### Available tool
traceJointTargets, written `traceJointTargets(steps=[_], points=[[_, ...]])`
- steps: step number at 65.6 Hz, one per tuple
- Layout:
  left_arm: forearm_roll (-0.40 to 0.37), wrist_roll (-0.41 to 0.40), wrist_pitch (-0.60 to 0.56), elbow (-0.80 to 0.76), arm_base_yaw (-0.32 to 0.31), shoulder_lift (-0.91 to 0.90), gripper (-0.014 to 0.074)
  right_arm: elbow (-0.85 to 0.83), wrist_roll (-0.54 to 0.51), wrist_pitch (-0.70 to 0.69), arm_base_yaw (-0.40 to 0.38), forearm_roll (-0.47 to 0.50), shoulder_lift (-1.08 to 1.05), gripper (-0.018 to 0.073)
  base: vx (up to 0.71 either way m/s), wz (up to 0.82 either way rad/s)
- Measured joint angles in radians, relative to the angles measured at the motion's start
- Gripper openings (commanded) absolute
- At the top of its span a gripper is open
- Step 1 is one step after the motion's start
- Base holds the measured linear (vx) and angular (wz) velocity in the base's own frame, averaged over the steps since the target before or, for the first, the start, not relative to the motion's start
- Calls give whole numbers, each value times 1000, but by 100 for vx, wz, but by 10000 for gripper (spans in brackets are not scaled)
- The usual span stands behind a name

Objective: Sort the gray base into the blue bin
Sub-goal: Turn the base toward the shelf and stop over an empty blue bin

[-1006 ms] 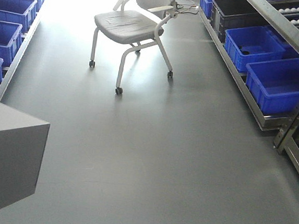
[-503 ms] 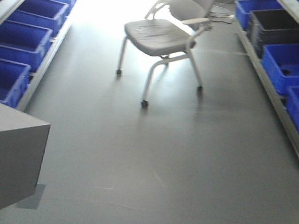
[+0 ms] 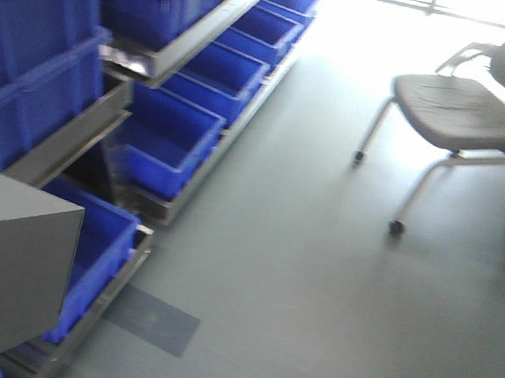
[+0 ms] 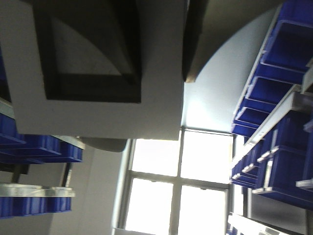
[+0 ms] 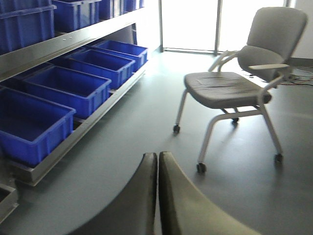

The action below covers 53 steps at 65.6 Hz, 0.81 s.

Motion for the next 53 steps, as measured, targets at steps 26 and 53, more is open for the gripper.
traceJointTargets(steps=[26, 53], points=[[0, 0, 0, 0, 0, 0, 4, 0, 0, 0, 0, 0, 0, -5, 18, 69], [0, 0, 0, 0, 0, 0, 4, 0, 0, 0, 0, 0, 0, -5, 15, 62]])
